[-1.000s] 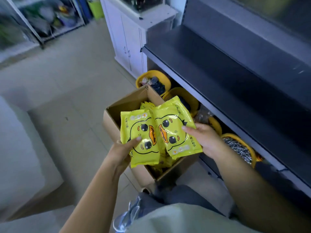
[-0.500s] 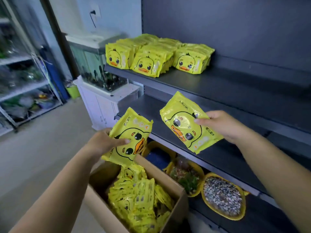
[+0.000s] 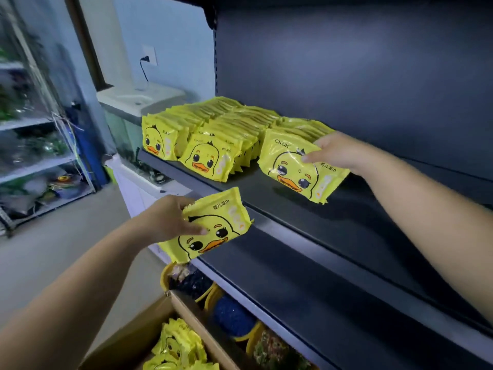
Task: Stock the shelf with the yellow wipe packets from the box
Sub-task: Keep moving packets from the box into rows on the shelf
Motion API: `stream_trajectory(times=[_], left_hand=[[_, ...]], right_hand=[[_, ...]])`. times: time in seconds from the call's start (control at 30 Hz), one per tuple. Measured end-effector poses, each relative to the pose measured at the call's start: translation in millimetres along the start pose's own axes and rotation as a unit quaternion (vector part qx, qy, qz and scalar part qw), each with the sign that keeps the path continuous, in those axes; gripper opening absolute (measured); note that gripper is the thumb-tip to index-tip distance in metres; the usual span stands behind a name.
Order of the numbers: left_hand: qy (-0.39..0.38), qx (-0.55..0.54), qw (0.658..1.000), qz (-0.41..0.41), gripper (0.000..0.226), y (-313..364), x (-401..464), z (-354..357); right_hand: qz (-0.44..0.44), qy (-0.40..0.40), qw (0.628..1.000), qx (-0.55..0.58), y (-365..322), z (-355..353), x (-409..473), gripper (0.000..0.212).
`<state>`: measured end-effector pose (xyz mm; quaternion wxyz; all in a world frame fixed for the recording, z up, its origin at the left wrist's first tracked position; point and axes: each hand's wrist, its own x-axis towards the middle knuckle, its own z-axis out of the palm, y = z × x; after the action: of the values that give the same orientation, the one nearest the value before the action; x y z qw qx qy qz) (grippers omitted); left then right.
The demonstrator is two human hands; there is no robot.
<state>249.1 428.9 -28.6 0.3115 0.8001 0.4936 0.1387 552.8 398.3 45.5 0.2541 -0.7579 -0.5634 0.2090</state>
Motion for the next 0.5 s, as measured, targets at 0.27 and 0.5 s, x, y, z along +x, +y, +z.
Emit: stream_trajectory(times=[0.27, 0.5], left_hand=[[0.037, -0.02, 0.998, 0.035, 0.034, 15, 36, -6], [0.011, -0.006, 0.999, 0.051, 0.026, 11, 49, -12]], right_hand=[[0.008, -0.017, 0.993, -0.119, -3, 16, 91, 0.03], [0.027, 0.032, 0.98, -0.195, -3, 32, 111, 0.056]])
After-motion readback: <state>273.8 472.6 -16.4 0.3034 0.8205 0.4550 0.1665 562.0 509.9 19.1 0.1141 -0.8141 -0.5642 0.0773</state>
